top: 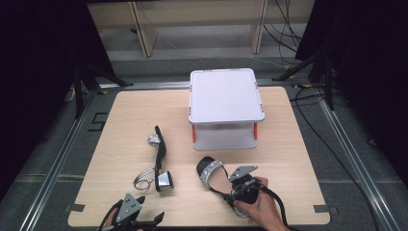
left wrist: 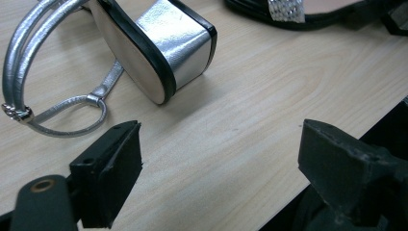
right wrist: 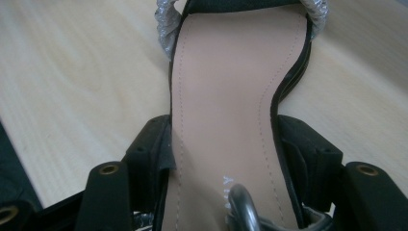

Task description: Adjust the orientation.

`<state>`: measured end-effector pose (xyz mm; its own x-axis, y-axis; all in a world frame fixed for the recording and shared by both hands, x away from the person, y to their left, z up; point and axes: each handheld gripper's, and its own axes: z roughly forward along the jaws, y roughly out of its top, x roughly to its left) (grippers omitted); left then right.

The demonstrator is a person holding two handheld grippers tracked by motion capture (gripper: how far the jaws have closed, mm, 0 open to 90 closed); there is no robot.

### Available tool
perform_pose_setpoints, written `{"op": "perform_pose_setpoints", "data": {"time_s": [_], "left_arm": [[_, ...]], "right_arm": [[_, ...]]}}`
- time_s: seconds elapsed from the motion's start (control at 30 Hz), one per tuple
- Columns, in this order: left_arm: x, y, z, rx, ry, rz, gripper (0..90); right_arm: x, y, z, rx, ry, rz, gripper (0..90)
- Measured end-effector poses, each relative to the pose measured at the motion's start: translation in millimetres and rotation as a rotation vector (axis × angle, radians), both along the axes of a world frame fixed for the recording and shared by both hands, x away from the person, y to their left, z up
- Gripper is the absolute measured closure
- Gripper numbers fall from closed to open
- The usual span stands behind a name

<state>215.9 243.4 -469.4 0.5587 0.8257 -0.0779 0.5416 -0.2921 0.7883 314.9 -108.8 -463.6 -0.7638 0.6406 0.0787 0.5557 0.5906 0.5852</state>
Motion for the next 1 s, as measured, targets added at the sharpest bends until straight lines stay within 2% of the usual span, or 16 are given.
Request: {"op": "perform_pose_setpoints", "data": {"time_s": [0.03, 0.07, 0.13, 0.17, 0.27, 0.3, 0.37, 0.43, 0.47, 0.5, 0.53, 0.57, 0.67, 0.7, 0.83, 1.0], "left_arm": [[0.4, 0.9, 0.2, 0.018, 0.001, -0.004, 15.0], [0.5, 0.9, 0.2, 0.017, 0.000, -0.005, 15.0], [0.0, -0.1, 0.2, -0.001, -0.001, -0.003, 14.9], [0.0, -0.1, 0.5, -0.001, -0.004, -0.005, 15.0], [0.8, 1.6, 0.8, 0.030, -0.004, -0.010, 15.0], [0.0, 0.0, 0.6, -0.004, -0.004, -0.004, 15.0], [0.5, 0.3, 0.5, -0.004, -0.004, -0.004, 15.0], [0.4, -0.1, 0.2, -0.008, 0.000, 0.002, 14.9], [0.6, -0.1, 0.1, -0.007, 0.000, 0.001, 15.0], [0.6, -0.2, 0.0, -0.008, 0.001, 0.001, 15.0], [1.6, 1.5, 0.2, 0.027, 0.003, -0.005, 14.9], [1.7, 1.3, 0.2, 0.023, 0.003, -0.004, 14.9], [2.0, 2.0, 0.3, 0.023, 0.002, -0.006, 14.9], [1.5, 0.6, 0.0, -0.009, 0.001, 0.006, 14.9], [1.8, 1.4, 0.1, -0.005, 0.001, 0.006, 15.0], [2.0, 1.0, -0.1, -0.016, 0.003, 0.007, 14.9]], "right_arm": [[2.8, -1.7, 0.3, 0.015, 0.014, -0.016, 39.7], [9.8, -5.2, 0.2, 0.041, 0.006, -0.067, 39.5], [11.8, -5.7, 0.4, 0.043, 0.003, -0.084, 39.5], [13.1, -5.5, 0.8, 0.049, 0.021, -0.111, 39.2], [13.3, -4.3, -1.0, 0.051, -0.003, -0.091, 39.5], [9.7, -2.4, 0.0, 0.053, 0.004, -0.103, 37.0], [9.3, -1.8, 0.2, 0.047, 0.022, -0.100, 32.0], [9.1, -1.5, 0.4, 0.049, 0.026, -0.104, 31.4], [10.8, 0.2, -1.7, 0.041, 0.028, -0.100, 27.1], [10.8, 0.2, -1.7, 0.041, 0.028, -0.100, 27.1], [12.5, 0.2, -2.7, 0.031, 0.031, -0.093, 26.9], [13.5, 2.2, -3.1, 0.006, 0.062, -0.089, 27.6], [14.1, 4.4, -2.8, -0.004, 0.056, -0.081, 28.2], [13.7, 7.2, -2.4, -0.029, 0.049, -0.067, 28.9], [10.5, 11.2, -1.9, -0.064, 0.032, -0.065, 30.2], [4.4, 14.4, -0.7, -0.058, 0.050, -0.097, 28.1]]}}
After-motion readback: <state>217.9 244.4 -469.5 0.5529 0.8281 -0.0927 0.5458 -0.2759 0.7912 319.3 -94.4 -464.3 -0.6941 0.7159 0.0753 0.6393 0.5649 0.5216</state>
